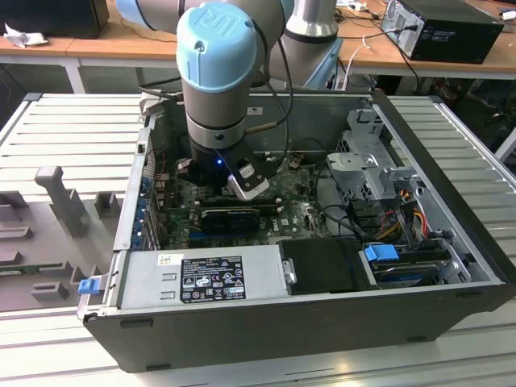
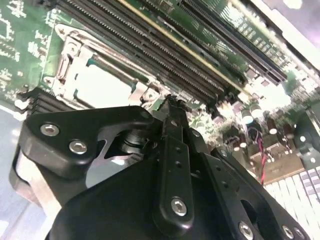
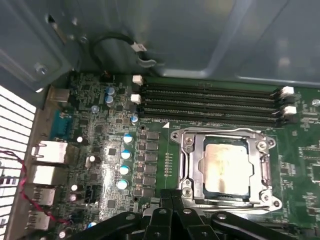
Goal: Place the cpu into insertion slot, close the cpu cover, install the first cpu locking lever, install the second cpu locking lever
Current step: 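Install the second cpu locking lever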
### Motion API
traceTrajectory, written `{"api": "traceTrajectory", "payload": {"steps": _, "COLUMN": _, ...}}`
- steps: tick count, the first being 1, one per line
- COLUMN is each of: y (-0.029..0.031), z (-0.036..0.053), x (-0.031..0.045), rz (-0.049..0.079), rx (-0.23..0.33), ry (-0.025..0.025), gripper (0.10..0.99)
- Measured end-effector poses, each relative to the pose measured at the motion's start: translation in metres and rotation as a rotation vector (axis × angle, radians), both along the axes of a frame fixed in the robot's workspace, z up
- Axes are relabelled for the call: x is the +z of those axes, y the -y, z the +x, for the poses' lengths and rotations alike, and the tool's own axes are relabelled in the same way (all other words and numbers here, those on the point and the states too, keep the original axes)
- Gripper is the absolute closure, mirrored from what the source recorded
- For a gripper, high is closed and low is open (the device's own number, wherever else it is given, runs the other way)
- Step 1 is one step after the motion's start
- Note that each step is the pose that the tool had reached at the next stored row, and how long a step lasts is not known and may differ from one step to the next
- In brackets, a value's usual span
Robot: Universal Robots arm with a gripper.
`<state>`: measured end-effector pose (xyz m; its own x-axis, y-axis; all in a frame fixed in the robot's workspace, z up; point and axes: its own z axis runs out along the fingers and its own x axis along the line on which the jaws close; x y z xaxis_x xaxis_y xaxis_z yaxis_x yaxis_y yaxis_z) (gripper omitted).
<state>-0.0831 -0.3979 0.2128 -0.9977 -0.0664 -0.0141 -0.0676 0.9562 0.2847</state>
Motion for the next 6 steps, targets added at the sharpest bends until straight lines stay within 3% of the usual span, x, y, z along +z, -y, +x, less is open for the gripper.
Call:
{"api": "traceTrajectory", "payload": {"steps": 4, "y": 0.0, "z": -0.0002, "x": 0.0096, "rz": 0.0, "rx": 0.0, "ry": 0.0, "gripper": 0.98}}
{"api": "traceTrajectory", "payload": {"steps": 6, "y": 0.0, "z": -0.0003, "x": 0.0096, "rz": 0.002, "rx": 0.0, "ry": 0.0001, "gripper": 0.98}}
